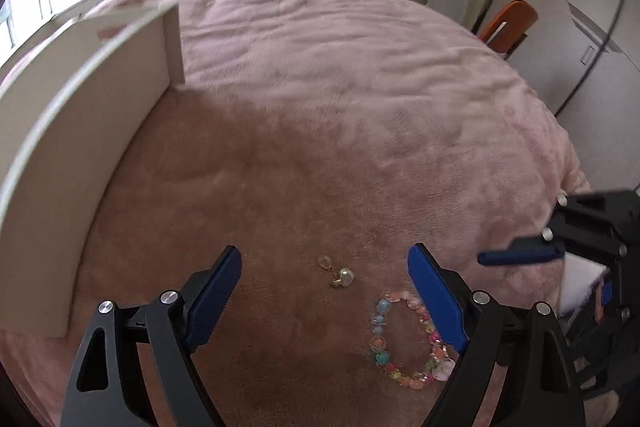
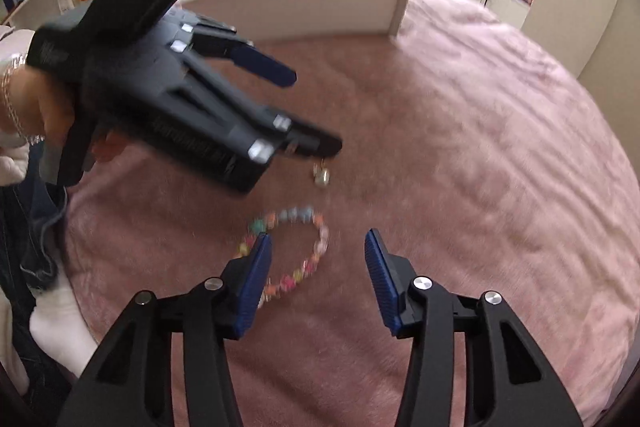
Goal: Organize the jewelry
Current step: 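Lower the right tool onto the pastel bead bracelet and close on it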
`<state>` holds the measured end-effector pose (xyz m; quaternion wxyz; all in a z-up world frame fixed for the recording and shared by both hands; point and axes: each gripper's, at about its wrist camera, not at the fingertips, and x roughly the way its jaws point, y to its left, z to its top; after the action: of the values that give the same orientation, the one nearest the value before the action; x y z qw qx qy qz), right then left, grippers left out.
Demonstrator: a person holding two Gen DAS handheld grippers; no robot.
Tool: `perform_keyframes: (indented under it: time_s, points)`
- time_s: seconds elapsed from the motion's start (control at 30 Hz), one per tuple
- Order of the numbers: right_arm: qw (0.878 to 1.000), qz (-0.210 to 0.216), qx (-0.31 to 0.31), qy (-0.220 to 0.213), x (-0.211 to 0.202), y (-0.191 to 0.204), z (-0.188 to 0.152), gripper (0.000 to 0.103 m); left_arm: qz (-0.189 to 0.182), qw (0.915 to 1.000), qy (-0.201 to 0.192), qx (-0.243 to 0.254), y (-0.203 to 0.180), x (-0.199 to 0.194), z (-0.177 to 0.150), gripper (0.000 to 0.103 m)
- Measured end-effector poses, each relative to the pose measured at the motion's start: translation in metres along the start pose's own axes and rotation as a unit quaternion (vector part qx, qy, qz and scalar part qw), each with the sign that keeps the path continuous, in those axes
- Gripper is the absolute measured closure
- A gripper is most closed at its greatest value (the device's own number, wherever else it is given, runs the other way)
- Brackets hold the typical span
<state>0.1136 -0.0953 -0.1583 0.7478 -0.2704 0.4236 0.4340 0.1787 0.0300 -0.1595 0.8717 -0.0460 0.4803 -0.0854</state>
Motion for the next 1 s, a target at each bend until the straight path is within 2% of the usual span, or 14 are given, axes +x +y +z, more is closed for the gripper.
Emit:
perform_keyframes:
  time_s: [0.1, 0.2, 0.4, 0.5, 0.57, 0.73, 0.87, 1.0]
  points:
    - [1.000, 0.000, 0.004, 0.013, 0.011, 0.001, -0.006, 0.057, 0.004, 0.9991, 0.018, -0.038, 0.011, 0.017, -0.001, 0.017]
    - [1.000, 0.006, 0.014, 0.022, 0.020, 0.001, -0.009, 0.057, -0.007, 0.9968, 0.031, -0.074, 0.021, 0.030, -0.004, 0.019]
    - [0.998, 0.018, 0.023, 0.049, 0.038, 0.006, -0.008, 0.061, 0.009, 0.9963, 0.040, -0.076, 0.020, 0.045, -0.006, 0.019]
    - [0.997, 0.025, 0.020, 0.065, 0.046, 0.009, -0.008, 0.071, 0.012, 0.9955, 0.042, -0.085, 0.020, 0.051, -0.006, 0.019]
    - [0.996, 0.029, 0.018, 0.079, 0.051, 0.011, -0.008, 0.081, 0.018, 0.9948, 0.041, -0.092, 0.020, 0.054, -0.005, 0.019]
    - [0.994, 0.049, 0.029, 0.091, 0.056, 0.009, -0.006, 0.091, 0.058, 0.9925, 0.041, -0.099, 0.022, 0.052, -0.007, 0.049]
    - [0.993, 0.057, 0.041, 0.093, 0.055, 0.005, -0.004, 0.092, 0.049, 0.9921, 0.042, -0.108, 0.032, 0.050, -0.006, 0.059]
    - [0.993, 0.060, 0.046, 0.087, 0.051, -0.002, 0.000, 0.093, 0.017, 0.9914, 0.038, -0.124, 0.042, 0.049, -0.007, 0.079]
